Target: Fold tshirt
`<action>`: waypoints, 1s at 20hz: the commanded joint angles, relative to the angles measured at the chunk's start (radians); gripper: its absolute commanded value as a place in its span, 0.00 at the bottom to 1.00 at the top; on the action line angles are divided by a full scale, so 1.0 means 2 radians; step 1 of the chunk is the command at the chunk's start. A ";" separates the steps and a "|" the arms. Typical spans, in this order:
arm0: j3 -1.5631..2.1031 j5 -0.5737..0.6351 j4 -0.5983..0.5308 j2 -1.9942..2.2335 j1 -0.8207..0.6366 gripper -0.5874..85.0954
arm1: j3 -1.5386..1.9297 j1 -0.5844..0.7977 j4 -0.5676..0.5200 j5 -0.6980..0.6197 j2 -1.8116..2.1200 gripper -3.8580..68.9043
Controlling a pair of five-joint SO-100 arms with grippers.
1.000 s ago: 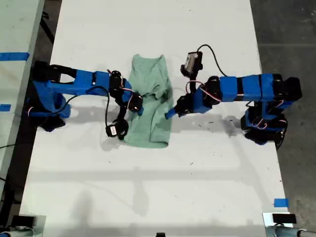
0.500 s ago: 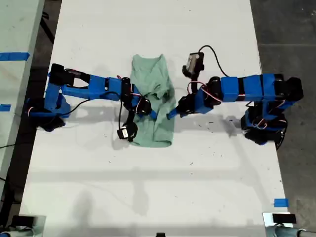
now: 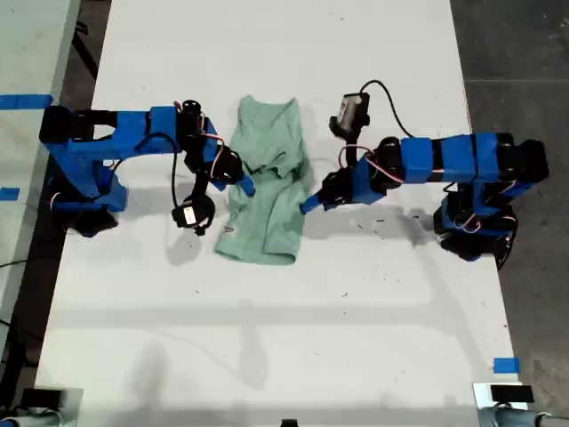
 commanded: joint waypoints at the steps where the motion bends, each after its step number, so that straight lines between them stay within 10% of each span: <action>1: 0.039 -0.015 0.016 0.097 0.003 0.25 | -0.004 0.002 -0.002 0.006 0.048 0.32; 20: -0.014 -0.105 -0.048 -0.039 0.140 0.27 | -0.230 -0.075 0.053 0.043 -0.179 0.36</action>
